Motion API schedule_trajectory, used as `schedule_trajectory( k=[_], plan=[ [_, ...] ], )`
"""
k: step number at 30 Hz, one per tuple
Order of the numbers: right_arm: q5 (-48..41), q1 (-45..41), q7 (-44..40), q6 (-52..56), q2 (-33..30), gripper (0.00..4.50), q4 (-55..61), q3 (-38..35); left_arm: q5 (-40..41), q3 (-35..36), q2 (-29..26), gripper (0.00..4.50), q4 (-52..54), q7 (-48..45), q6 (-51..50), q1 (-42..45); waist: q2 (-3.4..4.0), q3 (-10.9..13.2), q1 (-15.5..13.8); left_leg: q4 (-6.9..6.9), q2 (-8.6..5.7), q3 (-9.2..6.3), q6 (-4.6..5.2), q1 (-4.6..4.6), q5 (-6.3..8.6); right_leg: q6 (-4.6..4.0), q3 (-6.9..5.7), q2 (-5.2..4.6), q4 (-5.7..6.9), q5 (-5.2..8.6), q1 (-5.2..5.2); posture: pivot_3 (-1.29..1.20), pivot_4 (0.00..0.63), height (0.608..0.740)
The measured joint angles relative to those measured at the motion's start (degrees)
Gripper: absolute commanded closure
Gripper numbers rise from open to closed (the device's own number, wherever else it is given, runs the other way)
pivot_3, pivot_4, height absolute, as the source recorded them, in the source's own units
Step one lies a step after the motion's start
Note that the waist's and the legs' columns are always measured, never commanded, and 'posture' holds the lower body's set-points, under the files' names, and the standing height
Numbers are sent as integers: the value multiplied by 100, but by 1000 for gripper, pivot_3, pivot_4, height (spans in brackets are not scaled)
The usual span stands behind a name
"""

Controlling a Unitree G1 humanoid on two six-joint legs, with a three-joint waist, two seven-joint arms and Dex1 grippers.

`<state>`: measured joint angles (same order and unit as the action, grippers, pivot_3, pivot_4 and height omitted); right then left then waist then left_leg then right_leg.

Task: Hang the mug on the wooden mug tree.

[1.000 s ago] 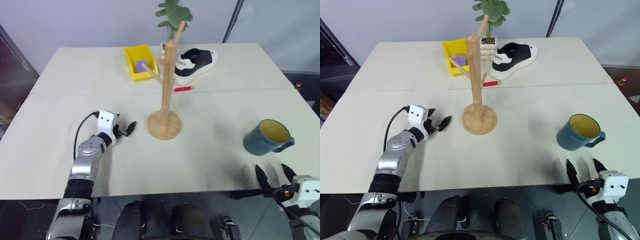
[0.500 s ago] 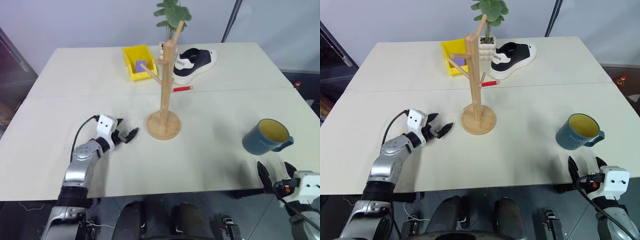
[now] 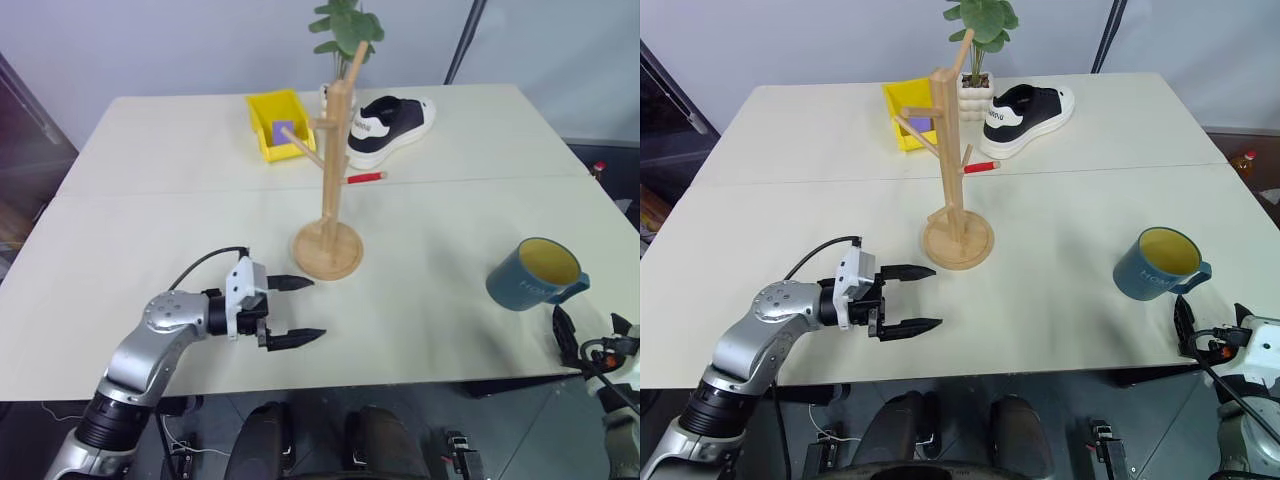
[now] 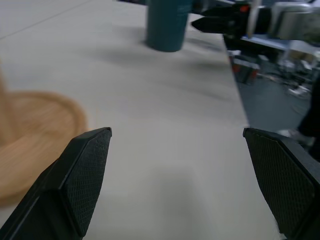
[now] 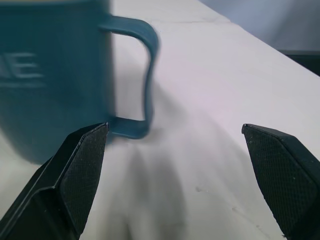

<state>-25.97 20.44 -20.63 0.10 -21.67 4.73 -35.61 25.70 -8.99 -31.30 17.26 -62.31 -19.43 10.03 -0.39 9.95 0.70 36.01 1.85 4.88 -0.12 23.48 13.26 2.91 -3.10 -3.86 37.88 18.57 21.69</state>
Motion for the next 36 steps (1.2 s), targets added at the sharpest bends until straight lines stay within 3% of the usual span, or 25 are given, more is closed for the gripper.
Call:
schedule_trajectory(
  k=[27,31,36],
  plan=[
    [253,-1242,-608,-464,-468,71,-1613,117,109,-142,53,0,203,140,-42,113,1,1,-6,7,2,1,1,-6,-1,31,0,17,3,-15,-9,0,150,740],
    [257,-1285,-772,-464,-488,1365,-1660,161,108,-144,53,0,203,161,-42,112,1,1,-6,7,2,1,1,-6,-1,33,0,17,3,-16,-10,0,150,740],
    [216,-1297,-928,-443,-495,4020,-1653,213,107,-144,48,0,203,217,-42,105,1,1,-4,7,2,1,1,-8,-1,34,0,17,3,-17,-11,0,150,740]
  ],
)
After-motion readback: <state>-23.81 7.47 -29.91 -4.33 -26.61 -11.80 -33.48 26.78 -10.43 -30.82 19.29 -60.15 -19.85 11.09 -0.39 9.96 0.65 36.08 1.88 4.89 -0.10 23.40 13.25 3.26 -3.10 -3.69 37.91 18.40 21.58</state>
